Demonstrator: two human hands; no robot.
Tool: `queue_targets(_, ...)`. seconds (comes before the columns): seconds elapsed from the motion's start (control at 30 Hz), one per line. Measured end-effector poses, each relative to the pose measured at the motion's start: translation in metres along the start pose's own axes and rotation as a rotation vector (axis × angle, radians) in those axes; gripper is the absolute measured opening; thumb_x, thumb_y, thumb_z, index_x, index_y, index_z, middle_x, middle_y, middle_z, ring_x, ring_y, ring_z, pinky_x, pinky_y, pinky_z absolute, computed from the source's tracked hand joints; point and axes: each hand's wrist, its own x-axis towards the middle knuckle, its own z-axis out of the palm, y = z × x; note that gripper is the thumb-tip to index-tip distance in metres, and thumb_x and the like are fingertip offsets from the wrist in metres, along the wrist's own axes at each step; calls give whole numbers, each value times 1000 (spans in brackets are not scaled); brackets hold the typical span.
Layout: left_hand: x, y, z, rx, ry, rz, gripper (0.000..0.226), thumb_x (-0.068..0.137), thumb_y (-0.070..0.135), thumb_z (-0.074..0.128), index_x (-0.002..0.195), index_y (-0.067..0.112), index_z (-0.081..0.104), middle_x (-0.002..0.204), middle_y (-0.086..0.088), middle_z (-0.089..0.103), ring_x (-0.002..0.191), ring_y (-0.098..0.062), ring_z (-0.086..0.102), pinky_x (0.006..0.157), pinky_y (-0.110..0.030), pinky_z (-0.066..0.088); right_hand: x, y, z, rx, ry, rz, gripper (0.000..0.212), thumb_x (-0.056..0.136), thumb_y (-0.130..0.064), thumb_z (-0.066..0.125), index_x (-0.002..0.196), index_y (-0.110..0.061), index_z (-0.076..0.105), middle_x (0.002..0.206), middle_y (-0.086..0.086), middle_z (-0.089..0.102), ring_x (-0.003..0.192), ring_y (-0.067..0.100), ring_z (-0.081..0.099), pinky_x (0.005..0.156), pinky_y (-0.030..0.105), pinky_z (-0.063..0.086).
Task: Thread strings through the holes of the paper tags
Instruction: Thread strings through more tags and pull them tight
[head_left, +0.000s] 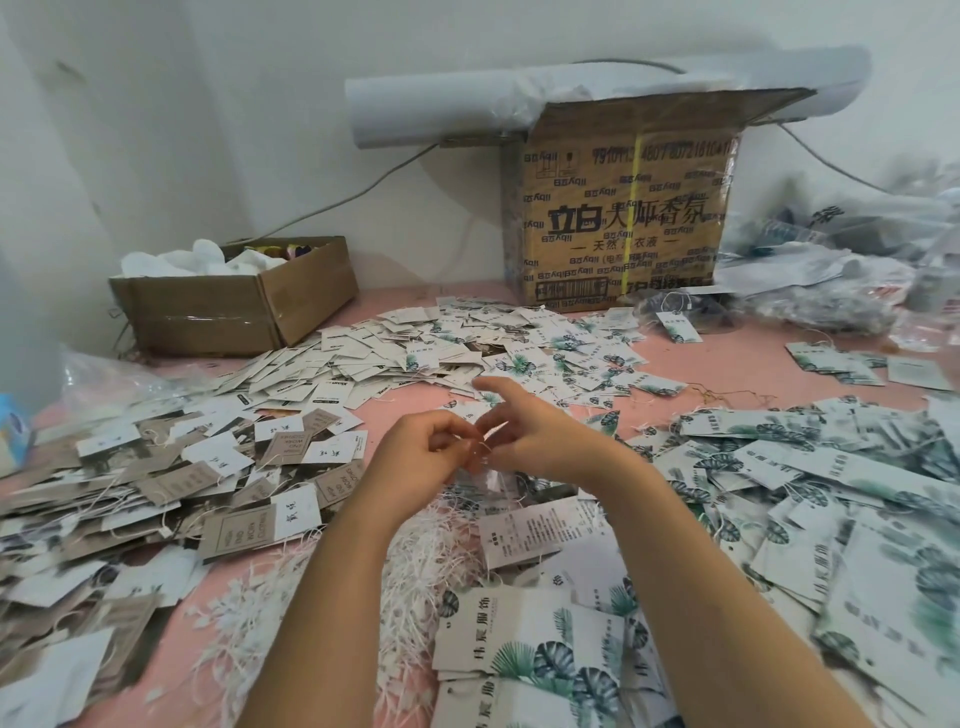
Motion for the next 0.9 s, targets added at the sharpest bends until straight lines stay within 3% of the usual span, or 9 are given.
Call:
queue_targets(0.07, 1, 1, 3, 13, 56, 31, 19, 91, 10, 59, 84, 27, 63, 68, 10, 66, 54, 1, 56, 59, -20, 42, 3, 1, 8, -28, -11, 1, 61, 86, -3, 57, 138, -20, 30, 85, 1, 58, 68, 6, 61, 60, 22, 49)
queue_targets(0.17, 2, -2, 5, 14, 124, 47, 19, 91, 10, 58, 85, 28, 60, 80, 3, 68, 71, -15, 61, 68, -31, 49, 7, 3, 13, -79, 31, 51, 38, 91, -6, 45, 128, -15, 41, 67, -2, 48, 37, -3, 43, 38, 13, 33)
queue_targets(0.23, 2, -6, 7, -6, 160, 49, 15, 92, 14, 58, 87, 28, 59, 81, 4, 69, 78, -13, 63, 70, -29, 49, 9, 5, 14, -149, 133, 96, 36, 91, -7, 41, 126, -15, 46, 73, -2, 51, 45, 3, 46, 41, 17, 34)
queue_targets(0.33, 4, -14, 9, 35, 217, 57, 6, 94, 26, 54, 98, 30, 56, 96, 5, 64, 82, -9, 58, 67, -23, 44, 10, 10, 13, -411, 282, 165, 44, 92, -17, 45, 135, -18, 42, 115, 7, 60, 89, 21, 58, 72, 30, 46)
queue_targets(0.43, 8, -30, 15, 162, 181, -31, 35, 96, 41, 44, 129, 31, 46, 124, -5, 53, 113, -22, 49, 95, -41, 43, 9, 16, 15, -571, 281, 224, 47, 94, -27, 48, 139, -16, 39, 133, 8, 52, 117, 25, 50, 91, 35, 43)
queue_targets(0.57, 6, -41, 21, 177, 74, -132, 51, 95, 53, 32, 142, 36, 33, 149, -1, 34, 139, -30, 23, 110, -54, 27, 8, 16, 15, -540, 264, 217, 41, 91, -33, 55, 129, -18, 53, 129, 3, 57, 111, 20, 55, 89, 31, 43)
queue_targets(0.7, 6, -40, 28, 172, 125, -93, 53, 94, 52, 33, 140, 27, 41, 150, 5, 33, 138, -24, 22, 112, -50, 23, 7, 12, 12, -445, 273, 180, 27, 89, -29, 56, 112, -19, 66, 111, 2, 67, 85, 16, 60, 76, 27, 48)
queue_targets(0.8, 6, -40, 30, 160, 131, -111, 50, 94, 48, 38, 138, 24, 44, 147, 3, 37, 137, -24, 25, 113, -48, 23, 8, 14, 7, -418, 347, 171, 26, 94, -17, 47, 108, -15, 68, 108, 3, 68, 84, 17, 62, 76, 32, 52)
queue_targets(0.9, 6, -42, 28, 124, 123, -134, 50, 94, 48, 42, 138, 25, 44, 146, 0, 39, 137, -25, 28, 111, -51, 27, 7, 18, -3, -352, 441, 197, 33, 95, -9, 38, 115, -17, 63, 109, 4, 64, 56, 8, 46, 52, 25, 39)
